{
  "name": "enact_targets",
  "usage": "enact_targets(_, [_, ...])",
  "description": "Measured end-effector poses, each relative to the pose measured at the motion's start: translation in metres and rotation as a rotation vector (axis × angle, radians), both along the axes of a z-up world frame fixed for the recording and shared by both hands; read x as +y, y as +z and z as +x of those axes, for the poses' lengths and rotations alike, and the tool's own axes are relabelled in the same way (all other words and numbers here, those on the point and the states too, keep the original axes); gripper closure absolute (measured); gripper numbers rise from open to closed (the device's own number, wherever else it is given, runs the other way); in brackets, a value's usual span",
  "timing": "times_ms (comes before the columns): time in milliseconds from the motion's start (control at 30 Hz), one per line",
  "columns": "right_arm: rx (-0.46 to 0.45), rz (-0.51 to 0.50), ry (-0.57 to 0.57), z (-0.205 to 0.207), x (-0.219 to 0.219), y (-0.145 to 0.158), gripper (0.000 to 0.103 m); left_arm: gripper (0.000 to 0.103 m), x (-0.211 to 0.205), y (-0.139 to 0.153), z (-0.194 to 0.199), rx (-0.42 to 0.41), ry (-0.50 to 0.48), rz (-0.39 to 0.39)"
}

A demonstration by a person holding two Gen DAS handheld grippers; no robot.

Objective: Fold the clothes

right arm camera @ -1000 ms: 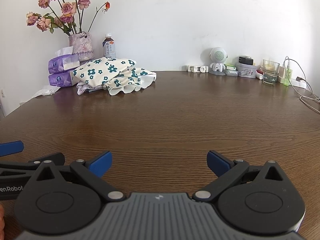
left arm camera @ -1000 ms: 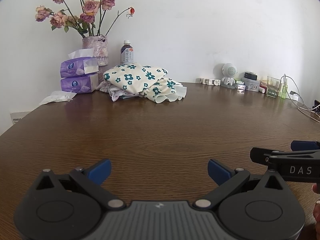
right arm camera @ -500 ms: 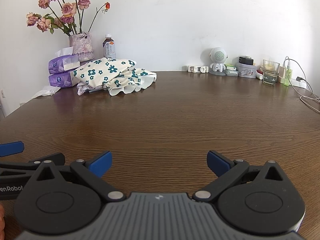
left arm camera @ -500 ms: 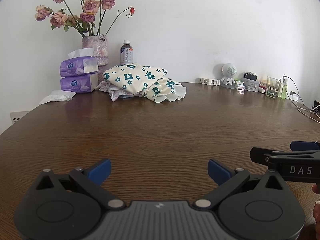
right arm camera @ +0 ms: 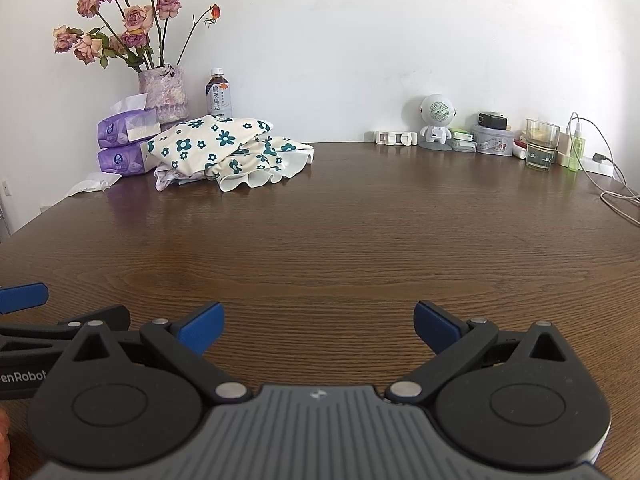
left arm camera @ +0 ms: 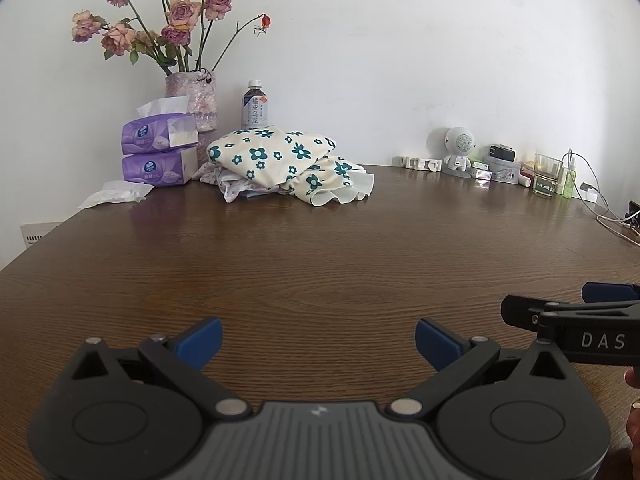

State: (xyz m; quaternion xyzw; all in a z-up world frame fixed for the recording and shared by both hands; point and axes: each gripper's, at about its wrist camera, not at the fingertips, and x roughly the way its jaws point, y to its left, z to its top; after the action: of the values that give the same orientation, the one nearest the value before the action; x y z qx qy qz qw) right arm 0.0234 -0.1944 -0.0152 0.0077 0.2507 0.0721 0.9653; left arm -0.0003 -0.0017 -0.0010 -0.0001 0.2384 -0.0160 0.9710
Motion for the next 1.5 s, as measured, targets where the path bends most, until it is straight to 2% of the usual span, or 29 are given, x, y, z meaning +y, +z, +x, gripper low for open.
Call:
enact_targets(1400, [0.009, 0.004, -0.004, 0.0018, 0.0003, -0.0016, 0.000, 0.000, -0.0015, -0.0003, 0.0017, 0.000, -0.015, 0.010])
enact_targets(1500, [0.009, 0.004, -0.004, 0.0020, 0.0005, -0.0016, 0.000, 0.000, -0.0017, -0.0002, 0.0021, -0.006, -0.046, 0.009])
